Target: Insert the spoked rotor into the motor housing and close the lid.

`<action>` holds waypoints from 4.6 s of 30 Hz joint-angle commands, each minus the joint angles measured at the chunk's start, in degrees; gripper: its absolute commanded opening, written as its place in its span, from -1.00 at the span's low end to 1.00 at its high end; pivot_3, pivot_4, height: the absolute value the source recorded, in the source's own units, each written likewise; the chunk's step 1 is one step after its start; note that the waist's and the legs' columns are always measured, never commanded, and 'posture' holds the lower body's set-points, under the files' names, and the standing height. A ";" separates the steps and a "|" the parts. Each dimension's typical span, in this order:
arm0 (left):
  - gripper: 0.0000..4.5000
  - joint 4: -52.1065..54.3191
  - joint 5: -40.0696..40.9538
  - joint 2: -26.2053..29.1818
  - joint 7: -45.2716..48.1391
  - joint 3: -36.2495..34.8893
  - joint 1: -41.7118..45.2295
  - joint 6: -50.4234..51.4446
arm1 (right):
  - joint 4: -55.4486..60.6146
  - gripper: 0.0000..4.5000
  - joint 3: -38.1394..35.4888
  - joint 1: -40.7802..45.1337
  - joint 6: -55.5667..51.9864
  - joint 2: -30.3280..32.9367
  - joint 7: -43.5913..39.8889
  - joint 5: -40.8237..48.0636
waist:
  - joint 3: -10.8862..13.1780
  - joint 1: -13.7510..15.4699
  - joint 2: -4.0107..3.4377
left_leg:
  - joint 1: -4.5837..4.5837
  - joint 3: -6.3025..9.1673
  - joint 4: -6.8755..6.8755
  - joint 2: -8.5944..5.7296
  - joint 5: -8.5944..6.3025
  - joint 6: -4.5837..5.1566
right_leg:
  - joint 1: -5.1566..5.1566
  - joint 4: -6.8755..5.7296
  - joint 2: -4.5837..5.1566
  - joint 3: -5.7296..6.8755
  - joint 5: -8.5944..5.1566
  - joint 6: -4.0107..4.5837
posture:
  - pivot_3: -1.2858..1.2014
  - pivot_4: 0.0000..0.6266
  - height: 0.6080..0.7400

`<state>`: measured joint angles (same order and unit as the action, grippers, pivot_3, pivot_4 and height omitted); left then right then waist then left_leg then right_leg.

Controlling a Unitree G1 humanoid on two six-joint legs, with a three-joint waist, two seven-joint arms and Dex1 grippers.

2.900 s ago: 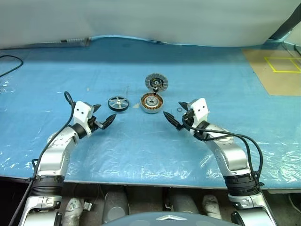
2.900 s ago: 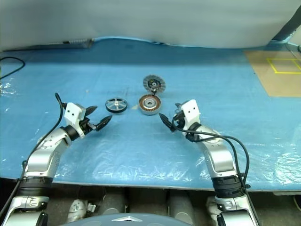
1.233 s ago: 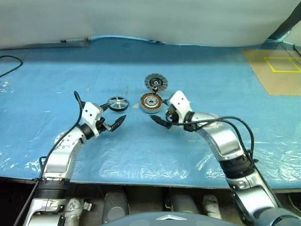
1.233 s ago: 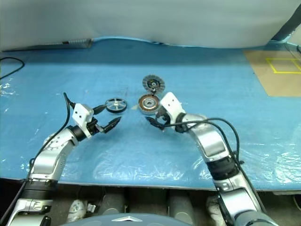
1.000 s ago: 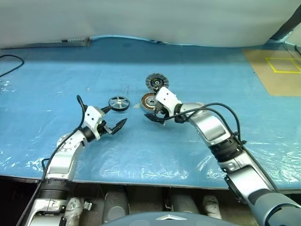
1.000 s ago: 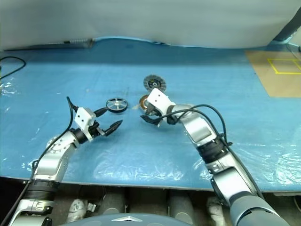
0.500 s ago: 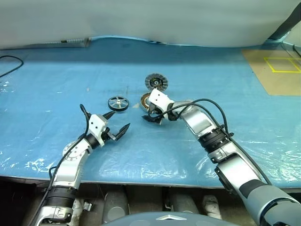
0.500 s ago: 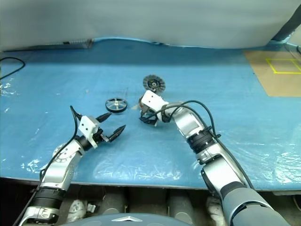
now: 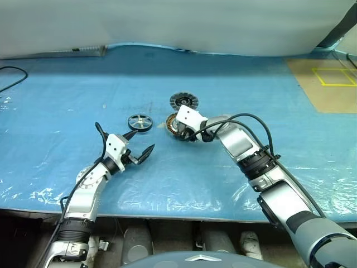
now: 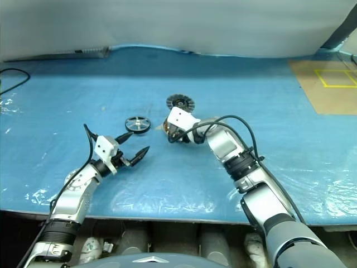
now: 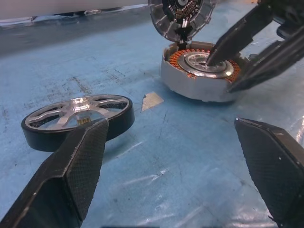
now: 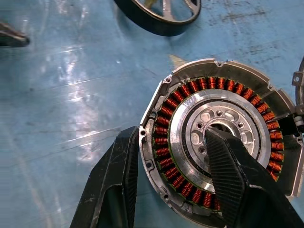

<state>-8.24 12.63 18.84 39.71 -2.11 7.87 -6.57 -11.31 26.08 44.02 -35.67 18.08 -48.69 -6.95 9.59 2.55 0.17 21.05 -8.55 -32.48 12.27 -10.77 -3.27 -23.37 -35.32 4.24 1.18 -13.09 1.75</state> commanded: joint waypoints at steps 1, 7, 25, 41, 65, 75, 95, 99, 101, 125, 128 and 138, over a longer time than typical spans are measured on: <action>1.00 0.63 1.03 0.56 -0.05 -1.29 -0.01 -1.34 | 6.75 -0.20 1.91 -3.08 -4.65 0.60 -2.45 1.22 | 0.00 0.02 0.00 | -0.01 0.00 0.00 0.00 0.00 0.00 | 0.00 0.00 0.00 -0.01 0.00 0.00 | 0.03 -0.52 1.00; 1.00 0.78 1.10 0.55 0.05 -1.33 -0.32 -1.35 | 16.53 -0.20 4.35 -7.57 -7.76 4.15 -4.69 1.07 | 0.00 0.18 0.00 | -0.01 0.00 0.02 0.00 0.00 0.00 | 0.01 0.00 0.00 -0.01 0.00 0.00 | 0.03 -0.52 1.00; 1.00 0.40 1.59 0.63 1.42 -0.67 1.36 -0.50 | 30.32 0.99 -7.79 -6.42 -17.60 9.40 -7.58 13.77 | 0.00 0.36 0.00 | -0.01 0.00 -0.01 -0.02 0.00 0.00 | 0.00 0.01 0.01 -0.05 -0.01 0.00 | 0.03 -0.52 1.00; 1.00 1.13 2.64 1.56 4.27 -0.09 0.66 1.20 | 28.54 0.99 -23.96 -25.62 -5.78 9.61 7.18 18.60 | 0.00 1.36 -0.01 | -0.07 -0.06 0.01 -0.03 0.00 0.00 | -0.02 0.02 0.00 -0.12 0.00 0.00 | 0.03 -0.52 1.00; 1.00 5.74 2.69 1.79 3.29 -0.15 0.68 5.56 | 24.92 0.99 -22.13 -26.13 -3.46 9.01 11.64 18.74 | 0.01 1.41 -0.01 | -0.02 -0.06 0.12 -0.05 0.00 0.00 | -0.02 0.19 0.01 -0.09 -0.01 -0.01 | 0.03 -0.52 1.00; 1.00 4.21 2.35 1.61 3.52 -0.14 1.39 4.82 | 21.90 0.99 -18.07 -19.66 -0.48 6.99 11.29 17.15 | 0.01 1.28 -0.01 | -0.03 -0.06 0.11 -0.04 0.00 0.00 | -0.02 0.17 0.00 -0.09 0.00 -0.01 | 0.03 -0.52 1.00; 1.00 1.12 0.94 1.19 2.20 -0.32 0.89 0.46 | -5.94 0.99 -5.18 -2.39 11.47 -1.13 10.59 3.71 | 0.01 1.33 -0.01 | 0.07 -0.06 0.11 -0.05 0.00 -0.01 | -0.08 0.13 0.00 -0.06 0.00 -0.01 | 0.03 -0.52 1.00; 1.00 0.22 1.08 1.24 2.28 -0.42 0.88 -0.40 | -6.00 0.99 -5.42 -2.40 11.37 -1.36 9.89 3.35 | 0.01 1.34 -0.01 | 0.05 -0.06 0.08 -0.03 0.00 -0.01 | -0.08 0.10 0.00 -0.06 0.00 -0.01 | 0.03 -0.52 1.00; 1.00 -0.23 1.12 1.23 2.33 -0.44 0.92 -0.77 | -5.91 0.99 -5.80 -2.33 10.99 -1.48 9.89 3.32 | 0.01 1.34 -0.01 | 0.05 -0.06 0.07 -0.04 0.00 -0.01 | -0.07 0.10 0.00 -0.06 0.00 -0.01 | 0.03 -0.52 1.00; 1.00 -1.85 0.98 1.18 2.45 0.01 1.48 -1.73 | -8.48 0.99 -3.50 -2.72 8.84 -1.80 9.19 -0.58 | 0.00 1.27 -0.01 | 0.02 -0.06 0.07 -0.03 0.00 -0.01 | -0.07 0.07 0.00 -0.06 0.00 0.00 | 0.03 -0.52 1.00; 1.00 -1.34 1.00 1.21 2.25 -0.04 1.19 -1.53 | -8.61 0.92 -2.55 -2.42 7.24 -2.49 8.49 -1.36 | 0.00 1.22 0.00 | -0.07 -0.07 0.06 -0.03 0.00 -0.01 | -0.03 0.02 0.00 -0.08 0.00 0.00 | 0.03 -0.52 1.00; 1.00 -0.25 1.06 1.23 1.64 -0.15 0.43 -1.11 | 3.61 -0.21 0.00 -6.35 -1.97 -3.41 4.65 -1.13 | -0.01 1.08 0.01 | -0.14 -0.07 0.11 -0.01 0.00 -0.01 | 0.01 0.01 -0.02 -0.08 -0.01 0.01 | 0.03 -0.52 1.00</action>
<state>-10.68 13.41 19.87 41.61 -1.96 8.50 -7.10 -9.65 23.52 39.70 -34.54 15.20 -42.31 -8.95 9.58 3.63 0.18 20.91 -8.62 -32.37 12.27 -10.77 -3.28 -23.36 -35.30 4.22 1.10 -13.11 1.76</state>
